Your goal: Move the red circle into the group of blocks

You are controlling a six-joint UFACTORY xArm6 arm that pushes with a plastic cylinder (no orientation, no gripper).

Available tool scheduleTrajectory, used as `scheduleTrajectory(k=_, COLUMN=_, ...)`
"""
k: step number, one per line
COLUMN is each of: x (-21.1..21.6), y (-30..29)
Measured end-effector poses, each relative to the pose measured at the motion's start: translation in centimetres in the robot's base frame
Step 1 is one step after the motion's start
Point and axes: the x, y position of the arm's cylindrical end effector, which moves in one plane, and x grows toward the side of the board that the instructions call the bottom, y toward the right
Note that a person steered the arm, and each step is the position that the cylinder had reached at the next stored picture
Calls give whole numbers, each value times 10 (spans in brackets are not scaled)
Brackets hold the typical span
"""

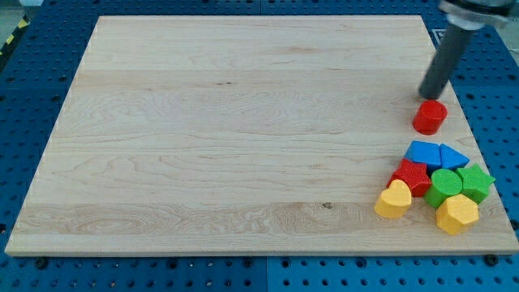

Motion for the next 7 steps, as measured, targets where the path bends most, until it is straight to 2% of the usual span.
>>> scheduleTrajectory(k=1, x=0, y=11)
scheduleTrajectory(k=3, x=3, y=-4)
scheduleTrajectory(k=7, x=32, y=-13)
